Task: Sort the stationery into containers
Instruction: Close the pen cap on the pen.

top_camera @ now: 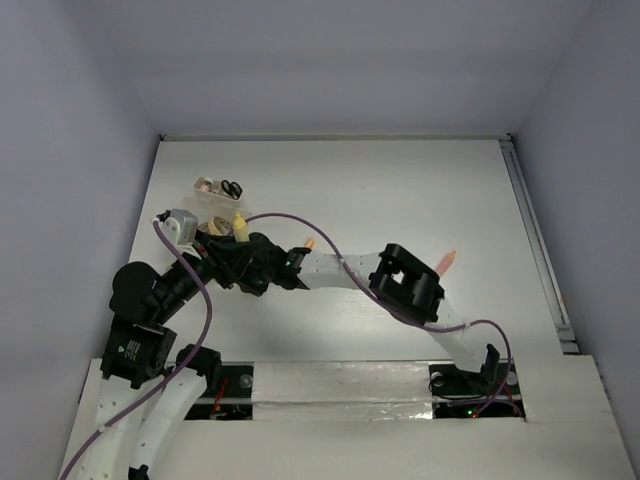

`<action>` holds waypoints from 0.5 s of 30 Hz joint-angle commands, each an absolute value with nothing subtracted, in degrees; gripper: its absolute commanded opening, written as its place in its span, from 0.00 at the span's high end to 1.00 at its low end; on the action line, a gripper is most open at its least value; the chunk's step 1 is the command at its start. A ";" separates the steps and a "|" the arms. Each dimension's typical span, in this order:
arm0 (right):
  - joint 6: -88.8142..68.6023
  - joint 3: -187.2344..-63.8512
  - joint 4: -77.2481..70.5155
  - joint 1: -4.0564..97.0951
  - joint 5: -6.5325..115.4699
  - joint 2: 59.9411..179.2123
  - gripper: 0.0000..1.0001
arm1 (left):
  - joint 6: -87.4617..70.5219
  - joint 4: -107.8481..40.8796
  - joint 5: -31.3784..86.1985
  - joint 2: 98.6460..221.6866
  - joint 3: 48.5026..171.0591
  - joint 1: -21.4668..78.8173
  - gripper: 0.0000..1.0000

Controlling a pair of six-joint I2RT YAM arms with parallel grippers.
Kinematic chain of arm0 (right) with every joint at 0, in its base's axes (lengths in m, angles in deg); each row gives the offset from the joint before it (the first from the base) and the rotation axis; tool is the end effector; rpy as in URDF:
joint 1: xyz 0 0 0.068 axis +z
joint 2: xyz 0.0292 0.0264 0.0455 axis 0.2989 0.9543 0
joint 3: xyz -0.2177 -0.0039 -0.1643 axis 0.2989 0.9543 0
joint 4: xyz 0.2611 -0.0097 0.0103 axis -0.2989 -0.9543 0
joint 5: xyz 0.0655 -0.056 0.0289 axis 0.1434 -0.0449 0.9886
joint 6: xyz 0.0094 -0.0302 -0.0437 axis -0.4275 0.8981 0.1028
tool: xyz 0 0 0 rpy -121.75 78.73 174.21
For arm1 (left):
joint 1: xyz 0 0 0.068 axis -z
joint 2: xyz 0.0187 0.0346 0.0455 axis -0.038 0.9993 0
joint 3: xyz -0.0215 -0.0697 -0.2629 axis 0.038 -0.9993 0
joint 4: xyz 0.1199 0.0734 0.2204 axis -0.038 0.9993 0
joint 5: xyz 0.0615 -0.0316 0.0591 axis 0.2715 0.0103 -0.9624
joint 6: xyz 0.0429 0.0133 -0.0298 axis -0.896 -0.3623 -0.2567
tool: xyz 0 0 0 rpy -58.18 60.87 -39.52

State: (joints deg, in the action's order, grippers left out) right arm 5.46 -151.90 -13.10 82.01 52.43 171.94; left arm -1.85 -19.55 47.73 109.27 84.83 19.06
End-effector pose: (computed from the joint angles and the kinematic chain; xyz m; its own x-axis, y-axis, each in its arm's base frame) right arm 0.2212 0.4744 0.1555 -0.1407 -0.6499 -0.7469 -0.9630 0.2649 -0.0491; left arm 0.0773 -0.0414 0.3929 -0.0485 -0.2719 -0.9611 0.7257 0.6516 -0.2209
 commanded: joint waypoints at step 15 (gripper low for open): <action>-16.72 -115.13 10.41 74.45 38.58 131.06 1.00 | 8.16 -36.12 53.43 111.22 76.12 18.96 1.00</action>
State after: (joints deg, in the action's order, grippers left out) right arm -8.42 -117.76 3.01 78.47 44.81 136.95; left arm 4.64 -28.97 50.76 111.04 78.21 19.06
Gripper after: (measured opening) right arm 0.310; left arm 0.149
